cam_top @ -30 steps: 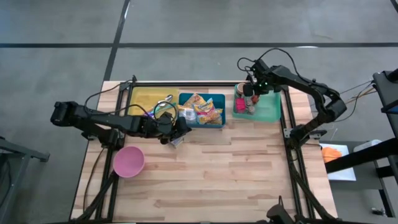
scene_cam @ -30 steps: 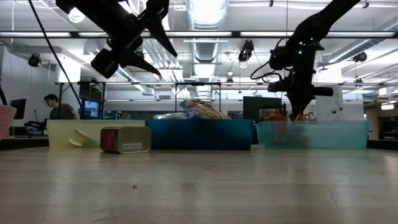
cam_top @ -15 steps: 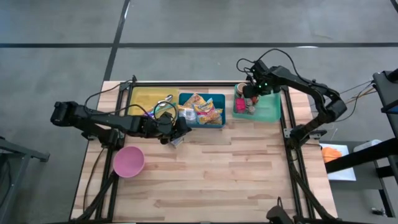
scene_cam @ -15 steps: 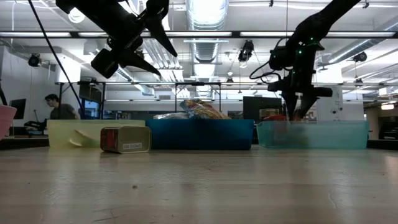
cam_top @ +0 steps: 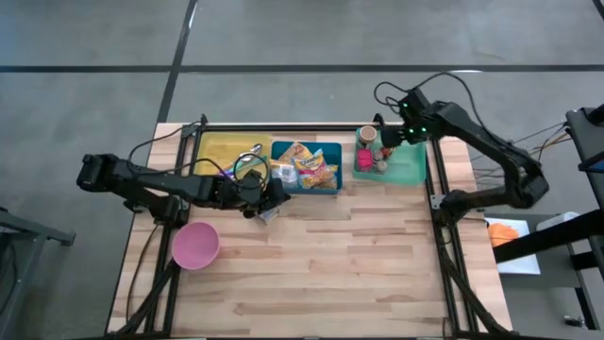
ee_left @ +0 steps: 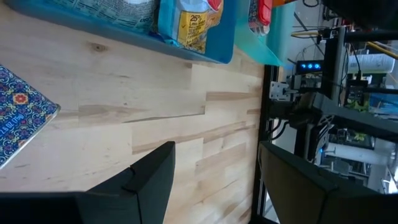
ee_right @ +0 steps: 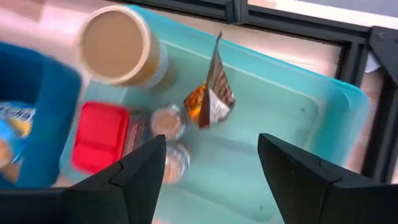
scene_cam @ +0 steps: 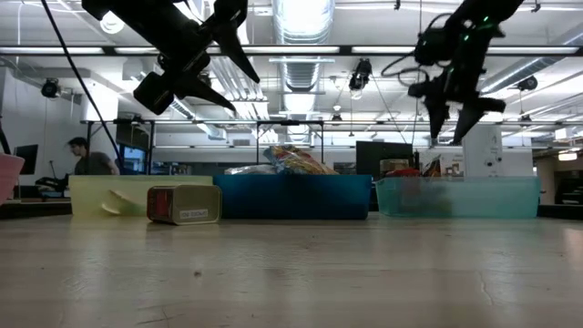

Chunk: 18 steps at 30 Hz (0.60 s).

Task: Pick & Place Food Item
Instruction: Put the red seasoning can into the light green bin

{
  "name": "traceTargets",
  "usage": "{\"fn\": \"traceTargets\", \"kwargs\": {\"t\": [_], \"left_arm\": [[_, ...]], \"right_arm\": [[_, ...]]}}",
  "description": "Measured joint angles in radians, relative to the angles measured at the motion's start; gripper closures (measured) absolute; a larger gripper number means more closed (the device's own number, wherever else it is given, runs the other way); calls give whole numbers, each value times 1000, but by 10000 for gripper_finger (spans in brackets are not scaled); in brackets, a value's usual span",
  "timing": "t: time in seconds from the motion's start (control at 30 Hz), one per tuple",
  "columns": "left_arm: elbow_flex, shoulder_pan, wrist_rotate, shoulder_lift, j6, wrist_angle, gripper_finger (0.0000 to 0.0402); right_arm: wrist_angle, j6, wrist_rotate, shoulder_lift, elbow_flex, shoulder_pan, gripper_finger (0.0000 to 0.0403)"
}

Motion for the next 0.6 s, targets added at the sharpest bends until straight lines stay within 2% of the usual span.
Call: {"fn": "traceTargets", "kwargs": {"t": [0.2,0.4,0.6], "left_arm": [[0,0,-1,0,-53,0,165],[0,0,-3,0,-91,0,165],[0,0,-3,0,-90,0,165]], "right_arm": [[-39,4,-1,-159,0,51,150],[-76,118,-1,-285,-1,145,150],[-22,97,-18,-396,-52,361,150]]}}
